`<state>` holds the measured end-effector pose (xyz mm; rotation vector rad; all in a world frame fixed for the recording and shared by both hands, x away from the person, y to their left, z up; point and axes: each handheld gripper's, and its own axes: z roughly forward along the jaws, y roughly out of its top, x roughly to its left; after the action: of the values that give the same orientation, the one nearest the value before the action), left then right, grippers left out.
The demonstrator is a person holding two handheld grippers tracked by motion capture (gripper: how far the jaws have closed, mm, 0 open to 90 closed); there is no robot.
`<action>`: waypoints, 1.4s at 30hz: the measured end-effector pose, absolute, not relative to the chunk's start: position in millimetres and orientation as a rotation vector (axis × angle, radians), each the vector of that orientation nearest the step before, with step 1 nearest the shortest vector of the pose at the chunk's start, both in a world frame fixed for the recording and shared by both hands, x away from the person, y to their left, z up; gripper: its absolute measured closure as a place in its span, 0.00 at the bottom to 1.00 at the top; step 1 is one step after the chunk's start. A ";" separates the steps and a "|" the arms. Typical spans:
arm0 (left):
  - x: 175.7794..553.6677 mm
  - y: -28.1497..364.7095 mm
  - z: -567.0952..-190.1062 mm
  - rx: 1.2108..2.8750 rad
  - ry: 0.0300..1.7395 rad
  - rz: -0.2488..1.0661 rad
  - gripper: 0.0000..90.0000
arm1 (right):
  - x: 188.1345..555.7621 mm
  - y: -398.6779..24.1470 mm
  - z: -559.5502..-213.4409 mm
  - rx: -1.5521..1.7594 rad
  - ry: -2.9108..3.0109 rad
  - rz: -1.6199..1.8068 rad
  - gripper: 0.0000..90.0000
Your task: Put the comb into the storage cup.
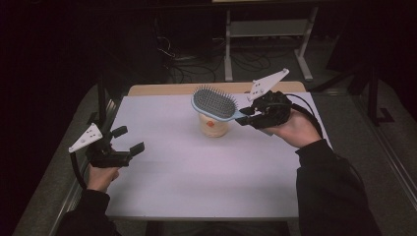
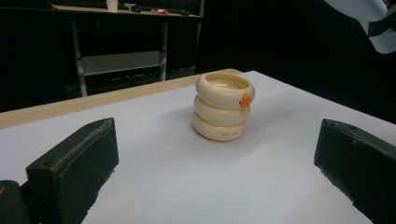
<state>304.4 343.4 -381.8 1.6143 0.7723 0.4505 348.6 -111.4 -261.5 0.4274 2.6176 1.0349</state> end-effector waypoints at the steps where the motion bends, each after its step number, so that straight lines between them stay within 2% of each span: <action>1: 304.8 343.1 -379.7 1.614 0.770 0.453 0.00 | 349.0 -109.6 -260.0 0.420 2.617 1.035 0.76; 15: 317.3 330.5 -346.4 1.622 0.727 0.416 0.00 | 352.3 -89.6 -247.2 0.378 2.608 1.034 0.76; 42: 343.3 293.5 -305.7 1.633 0.649 0.393 0.00 | 375.8 -70.8 -239.0 0.398 2.569 1.080 0.76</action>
<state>343.3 293.5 -305.7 1.6334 0.6488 0.3927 375.8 -70.8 -239.0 0.3985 2.5688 1.0799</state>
